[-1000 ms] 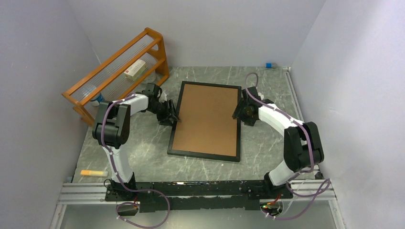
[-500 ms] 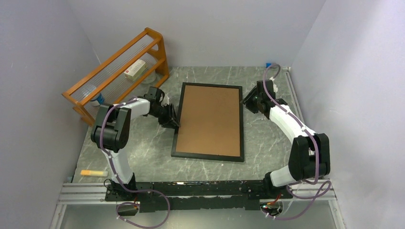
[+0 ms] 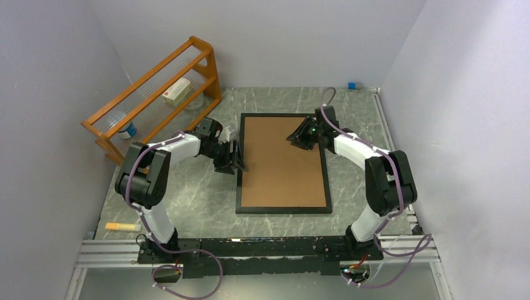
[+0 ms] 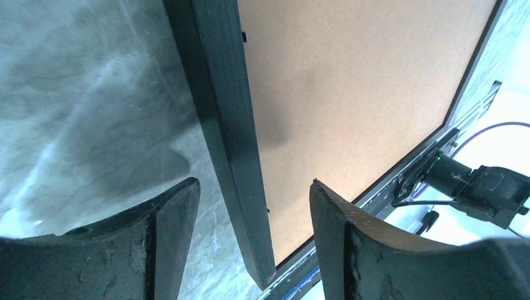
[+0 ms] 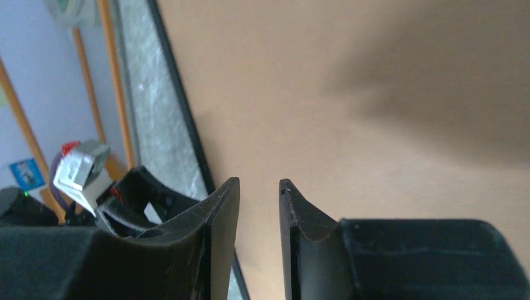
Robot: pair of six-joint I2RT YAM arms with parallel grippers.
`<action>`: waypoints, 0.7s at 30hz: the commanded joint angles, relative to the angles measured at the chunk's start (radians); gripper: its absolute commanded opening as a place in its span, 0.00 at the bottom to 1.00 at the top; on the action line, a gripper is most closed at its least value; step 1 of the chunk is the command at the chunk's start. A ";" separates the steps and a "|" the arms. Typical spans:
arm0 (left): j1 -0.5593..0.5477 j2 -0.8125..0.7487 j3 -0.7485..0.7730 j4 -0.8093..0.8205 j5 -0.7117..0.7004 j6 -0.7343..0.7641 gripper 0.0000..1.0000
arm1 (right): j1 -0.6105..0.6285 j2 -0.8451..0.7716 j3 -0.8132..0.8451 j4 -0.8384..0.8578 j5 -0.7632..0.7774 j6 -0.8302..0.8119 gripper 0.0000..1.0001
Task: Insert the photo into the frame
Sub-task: Adjust the photo frame at the center of the board.
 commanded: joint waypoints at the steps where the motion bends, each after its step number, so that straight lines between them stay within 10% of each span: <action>1: 0.036 -0.083 0.056 -0.032 -0.035 0.021 0.71 | 0.051 0.009 0.024 0.115 -0.089 0.074 0.33; 6: 0.080 -0.048 0.064 0.003 -0.034 -0.045 0.68 | 0.116 0.068 0.055 0.168 -0.142 0.063 0.28; 12: 0.098 0.078 0.085 0.067 0.085 -0.086 0.42 | 0.209 0.196 0.115 0.247 -0.275 0.017 0.06; 21: 0.101 0.103 0.072 0.028 0.118 -0.012 0.35 | 0.266 0.351 0.139 0.441 -0.405 0.117 0.04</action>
